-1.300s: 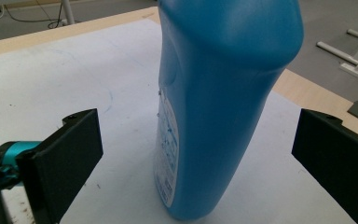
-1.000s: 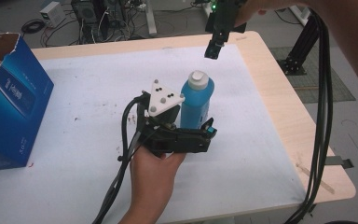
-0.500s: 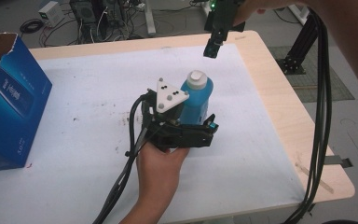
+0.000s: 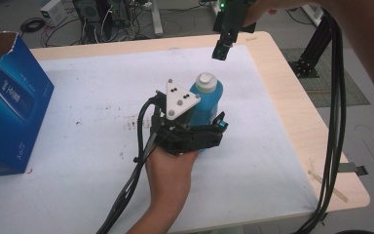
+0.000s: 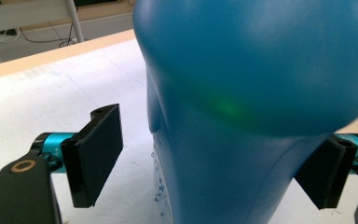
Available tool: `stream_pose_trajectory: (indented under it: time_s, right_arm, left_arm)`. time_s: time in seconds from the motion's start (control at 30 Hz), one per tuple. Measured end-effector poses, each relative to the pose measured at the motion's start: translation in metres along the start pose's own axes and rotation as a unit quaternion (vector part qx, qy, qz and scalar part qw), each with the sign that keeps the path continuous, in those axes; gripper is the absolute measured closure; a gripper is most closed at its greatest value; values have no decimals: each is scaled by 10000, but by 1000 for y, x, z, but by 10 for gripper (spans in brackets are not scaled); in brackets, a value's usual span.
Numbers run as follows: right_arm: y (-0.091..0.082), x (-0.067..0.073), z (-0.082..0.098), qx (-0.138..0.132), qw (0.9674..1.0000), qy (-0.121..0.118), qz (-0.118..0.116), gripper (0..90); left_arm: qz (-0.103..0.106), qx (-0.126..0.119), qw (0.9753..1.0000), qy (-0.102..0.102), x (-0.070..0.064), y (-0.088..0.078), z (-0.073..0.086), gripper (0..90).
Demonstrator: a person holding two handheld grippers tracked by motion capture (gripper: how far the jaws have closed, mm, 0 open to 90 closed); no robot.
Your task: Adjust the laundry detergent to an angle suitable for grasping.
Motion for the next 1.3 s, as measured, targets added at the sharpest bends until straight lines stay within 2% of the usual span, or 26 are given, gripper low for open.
stream_pose_trajectory:
  time_s: [0.27, 0.4, 0.73, 0.93, 1.03, 1.17, 1.3]
  right_arm:
    - [0, 1, 0, -2, 10000, -1, 4, 107]
    - [0, 0, 0, 6, 10000, -7, 3, 107]
    - [0, 1, 0, 6, 10000, 16, 15, 107]
    - [0, 1, -1, 2, 10000, 2, 15, 107]
    - [0, 1, -1, -5, 10000, -12, 18, 107]
    - [0, 1, -1, -16, 10000, -8, 24, 107]
    - [0, 1, -1, -16, 10000, 14, 21, 107]
  left_arm:
    - [-19, 75, 10000, -24, -1, 3, 2, 205]
    - [14, 5, 10000, 2, -2, 1, 1, 271]
    - [40, 13, 10000, 32, -3, 0, 1, 357]
    - [29, 43, 10000, 77, -2, -1, 0, 372]
    - [-4, 40, 10000, 34, -3, -1, 0, 378]
    - [-62, 10, 9999, 130, -2, -3, -1, 404]
    - [-8, 7, 10000, 63, 4, -4, -2, 431]
Point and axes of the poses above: each handheld gripper's, and its own axes: y roughly forward along the jaws, z roughly out of its underside, x roughly to its left, the point moved 4 cm from there along y, roughly forward along the jaws, and after that the axes turned 4 degrees about x, right-handed, at the moved point
